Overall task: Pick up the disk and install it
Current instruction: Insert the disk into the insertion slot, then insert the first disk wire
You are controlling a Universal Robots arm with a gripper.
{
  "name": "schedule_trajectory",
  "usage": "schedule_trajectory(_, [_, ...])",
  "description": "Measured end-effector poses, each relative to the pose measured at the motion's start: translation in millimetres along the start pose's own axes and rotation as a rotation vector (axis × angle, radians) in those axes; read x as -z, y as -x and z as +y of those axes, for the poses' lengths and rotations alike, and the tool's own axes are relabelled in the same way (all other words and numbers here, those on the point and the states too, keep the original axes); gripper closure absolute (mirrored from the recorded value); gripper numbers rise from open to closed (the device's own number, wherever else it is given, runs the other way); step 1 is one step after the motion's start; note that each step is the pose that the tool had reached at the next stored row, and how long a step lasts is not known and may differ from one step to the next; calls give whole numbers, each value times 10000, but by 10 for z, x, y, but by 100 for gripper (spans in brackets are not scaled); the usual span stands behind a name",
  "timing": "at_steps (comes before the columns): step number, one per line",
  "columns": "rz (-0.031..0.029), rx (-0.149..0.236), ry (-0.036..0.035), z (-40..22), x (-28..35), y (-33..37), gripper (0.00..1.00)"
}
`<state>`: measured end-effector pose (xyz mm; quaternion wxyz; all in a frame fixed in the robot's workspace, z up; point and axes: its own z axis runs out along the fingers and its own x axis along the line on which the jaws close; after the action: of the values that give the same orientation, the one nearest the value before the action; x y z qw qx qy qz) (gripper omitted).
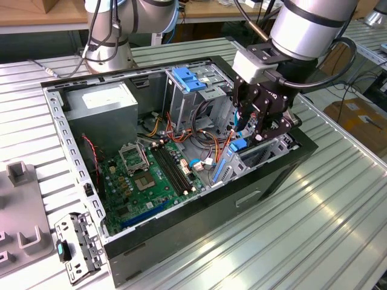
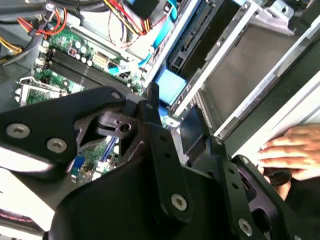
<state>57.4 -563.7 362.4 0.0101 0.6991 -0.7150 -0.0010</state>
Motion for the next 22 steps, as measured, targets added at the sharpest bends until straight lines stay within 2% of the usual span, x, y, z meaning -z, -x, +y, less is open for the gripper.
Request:
schedule_trajectory(3, [-3,0,0,0,-21,0,57])
schedule_trajectory(4, [1,0,0,0,-36,0,70])
schedule_trajectory(7, [-2,-1,0,-1,-74,-1,76])
schedule_trajectory(9, [0,0,0,-2,-97,-1,88])
schedule_trajectory(10, [2,0,0,-2,-99,-1,89])
schedule_trajectory(22, [1,0,0,-2,-110,-1,89])
